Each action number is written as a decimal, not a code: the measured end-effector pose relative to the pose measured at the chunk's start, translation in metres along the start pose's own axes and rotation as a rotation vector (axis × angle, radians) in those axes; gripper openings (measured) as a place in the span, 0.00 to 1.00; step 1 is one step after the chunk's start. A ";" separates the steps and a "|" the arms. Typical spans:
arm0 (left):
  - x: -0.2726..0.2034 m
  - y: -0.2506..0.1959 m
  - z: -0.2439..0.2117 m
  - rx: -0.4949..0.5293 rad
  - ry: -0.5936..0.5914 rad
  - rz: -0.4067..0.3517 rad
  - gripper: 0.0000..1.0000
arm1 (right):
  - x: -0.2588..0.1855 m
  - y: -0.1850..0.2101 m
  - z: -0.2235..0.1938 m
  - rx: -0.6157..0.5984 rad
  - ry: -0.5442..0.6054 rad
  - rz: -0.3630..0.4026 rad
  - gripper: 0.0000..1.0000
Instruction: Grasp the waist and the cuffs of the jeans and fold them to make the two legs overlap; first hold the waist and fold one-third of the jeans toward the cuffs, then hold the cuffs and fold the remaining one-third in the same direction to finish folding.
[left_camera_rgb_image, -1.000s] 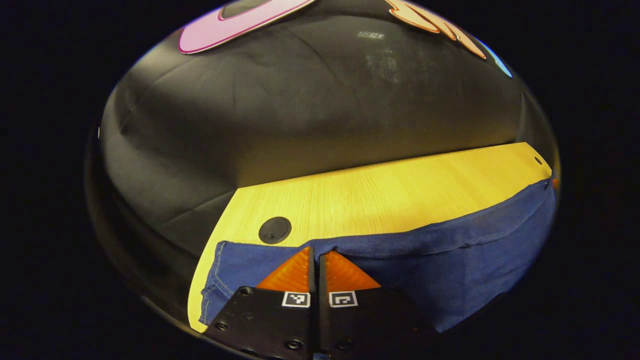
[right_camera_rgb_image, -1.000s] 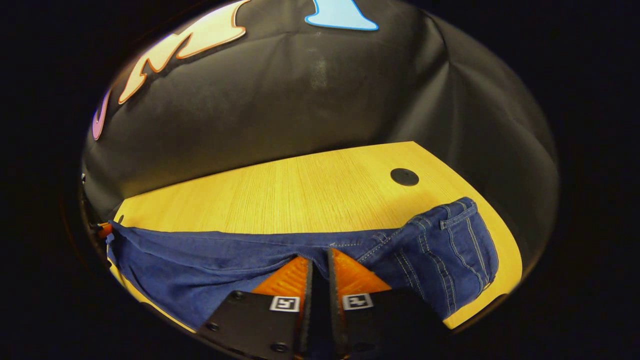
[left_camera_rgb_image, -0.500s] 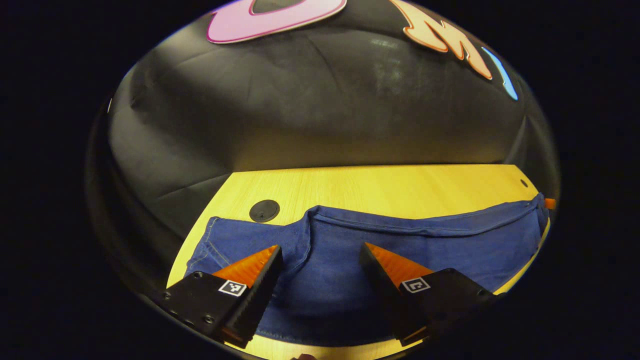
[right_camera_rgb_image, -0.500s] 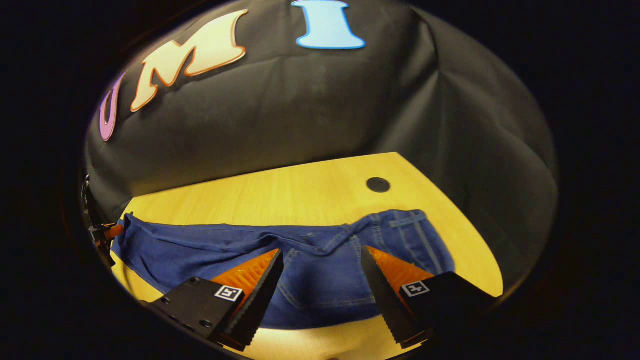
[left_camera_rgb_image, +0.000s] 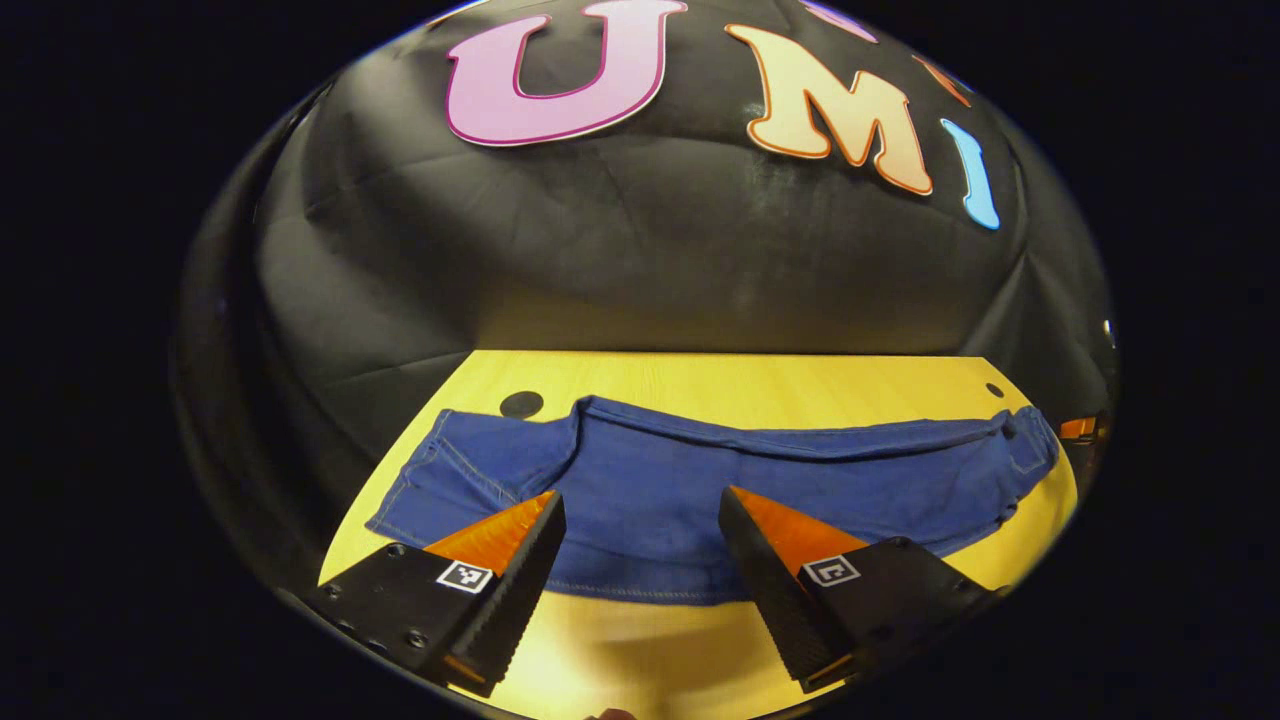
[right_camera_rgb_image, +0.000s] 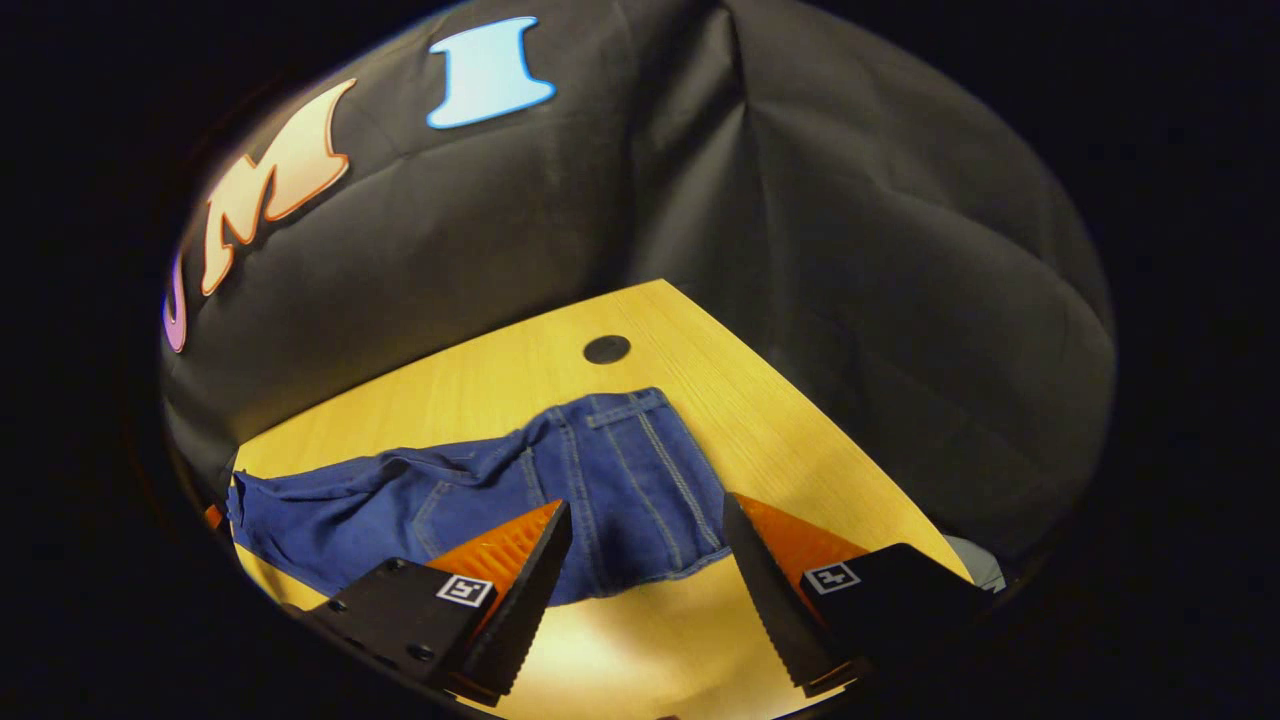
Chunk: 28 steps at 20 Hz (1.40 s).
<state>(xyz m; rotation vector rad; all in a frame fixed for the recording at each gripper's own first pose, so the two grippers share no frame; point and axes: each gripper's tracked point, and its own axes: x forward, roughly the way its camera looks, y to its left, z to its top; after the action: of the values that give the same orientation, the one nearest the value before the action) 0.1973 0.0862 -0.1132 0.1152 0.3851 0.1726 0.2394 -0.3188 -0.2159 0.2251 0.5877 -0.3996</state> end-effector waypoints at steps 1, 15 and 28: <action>-0.009 -0.005 0.000 -0.001 -0.002 0.007 0.96 | 0.007 -0.005 -0.001 0.009 0.002 0.003 0.97; -0.052 -0.047 0.007 -0.037 -0.038 0.065 0.96 | 0.036 -0.008 -0.031 -0.015 0.043 0.091 0.98; -0.071 -0.059 0.000 -0.062 -0.051 0.076 0.96 | 0.041 0.009 -0.031 0.025 -0.052 0.120 0.14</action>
<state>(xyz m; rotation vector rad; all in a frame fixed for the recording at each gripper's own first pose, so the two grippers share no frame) 0.1415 0.0146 -0.0956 0.0731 0.3245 0.2557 0.2589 -0.3128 -0.2638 0.2724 0.5159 -0.2956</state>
